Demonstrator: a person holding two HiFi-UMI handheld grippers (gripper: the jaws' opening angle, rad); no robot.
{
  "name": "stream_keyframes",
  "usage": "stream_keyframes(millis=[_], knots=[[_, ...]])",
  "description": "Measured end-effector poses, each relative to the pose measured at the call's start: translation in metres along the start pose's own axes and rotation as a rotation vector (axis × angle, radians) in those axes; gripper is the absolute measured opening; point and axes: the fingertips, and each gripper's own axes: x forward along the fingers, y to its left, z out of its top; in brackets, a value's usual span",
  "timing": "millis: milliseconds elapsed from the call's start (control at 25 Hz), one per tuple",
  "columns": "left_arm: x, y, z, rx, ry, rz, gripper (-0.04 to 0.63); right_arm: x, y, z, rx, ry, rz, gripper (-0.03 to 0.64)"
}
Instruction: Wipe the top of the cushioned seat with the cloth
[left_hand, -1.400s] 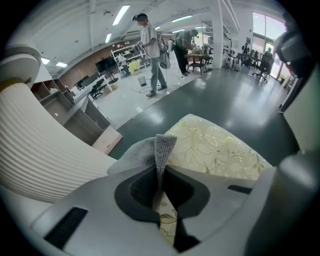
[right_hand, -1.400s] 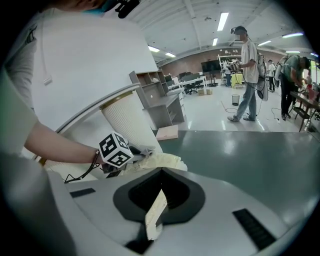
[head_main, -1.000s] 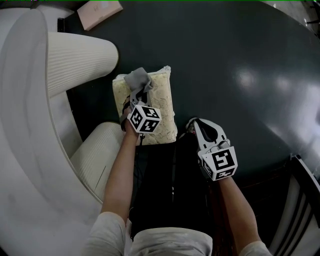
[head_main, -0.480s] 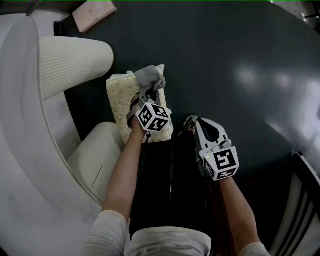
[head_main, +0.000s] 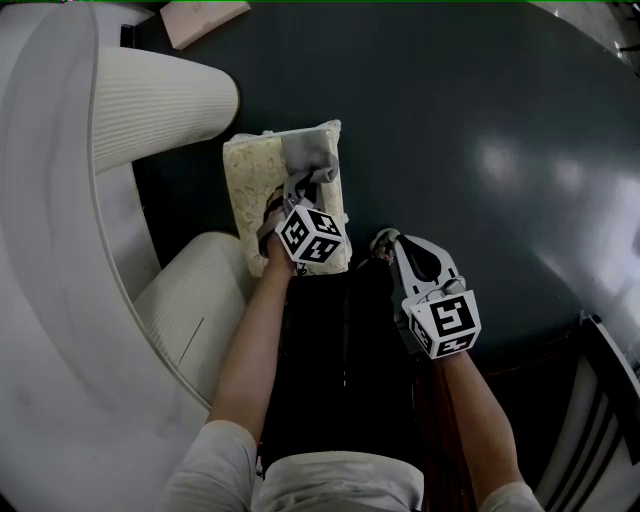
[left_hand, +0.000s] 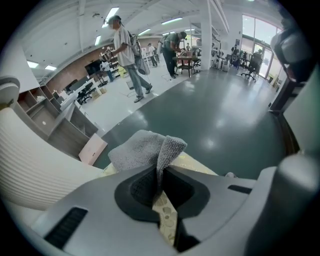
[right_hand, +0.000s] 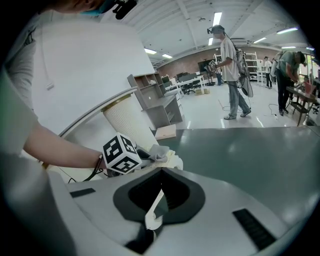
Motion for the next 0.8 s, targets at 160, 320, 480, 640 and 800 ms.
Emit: stream_keyframes(millis=[160,320,480,640,800], knots=[[-0.010,0.017,-0.027,-0.051,0.018,0.031,0.028,0.007,0.020,0.002,-0.027,0.005,0.030,0.009],[-0.019,0.033,-0.051,-0.083,0.035,0.060,0.028,0.016,0.038,0.004,-0.040,0.011,0.058,0.009],[-0.027,0.044,-0.073,-0.118,0.042,0.080,0.028,0.026,0.058,0.002,-0.059,0.022,0.080,0.009],[-0.037,0.056,-0.098,-0.153,0.061,0.113,0.028,0.035,0.078,0.002,-0.078,0.030,0.096,0.009],[-0.046,0.067,-0.124,-0.188,0.081,0.141,0.028,0.043,0.093,0.004,-0.083,0.029,0.097,0.009]])
